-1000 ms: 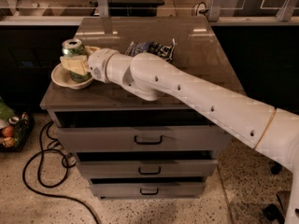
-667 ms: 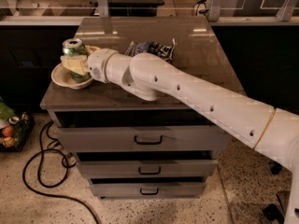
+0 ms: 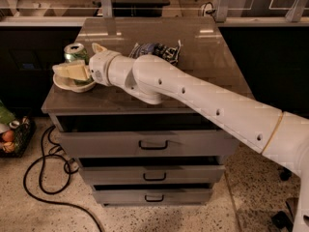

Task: Place green can into paper bowl

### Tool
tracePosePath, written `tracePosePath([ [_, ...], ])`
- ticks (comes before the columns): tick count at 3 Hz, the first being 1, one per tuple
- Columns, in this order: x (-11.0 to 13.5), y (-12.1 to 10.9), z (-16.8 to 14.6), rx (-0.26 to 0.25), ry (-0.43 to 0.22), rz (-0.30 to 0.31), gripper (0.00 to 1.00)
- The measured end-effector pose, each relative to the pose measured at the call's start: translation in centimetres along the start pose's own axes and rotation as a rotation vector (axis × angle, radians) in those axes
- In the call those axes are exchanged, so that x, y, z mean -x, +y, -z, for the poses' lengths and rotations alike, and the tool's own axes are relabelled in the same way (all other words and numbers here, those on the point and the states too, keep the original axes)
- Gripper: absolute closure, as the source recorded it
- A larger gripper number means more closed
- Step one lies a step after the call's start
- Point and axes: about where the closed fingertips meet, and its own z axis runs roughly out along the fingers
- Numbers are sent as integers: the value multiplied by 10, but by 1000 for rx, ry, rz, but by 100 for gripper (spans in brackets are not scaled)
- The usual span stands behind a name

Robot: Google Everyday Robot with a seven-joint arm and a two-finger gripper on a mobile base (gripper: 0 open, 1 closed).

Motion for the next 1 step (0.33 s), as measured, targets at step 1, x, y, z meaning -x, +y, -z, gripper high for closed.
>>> tracePosePath([
  [1,0,0,0,0,0,0,0],
])
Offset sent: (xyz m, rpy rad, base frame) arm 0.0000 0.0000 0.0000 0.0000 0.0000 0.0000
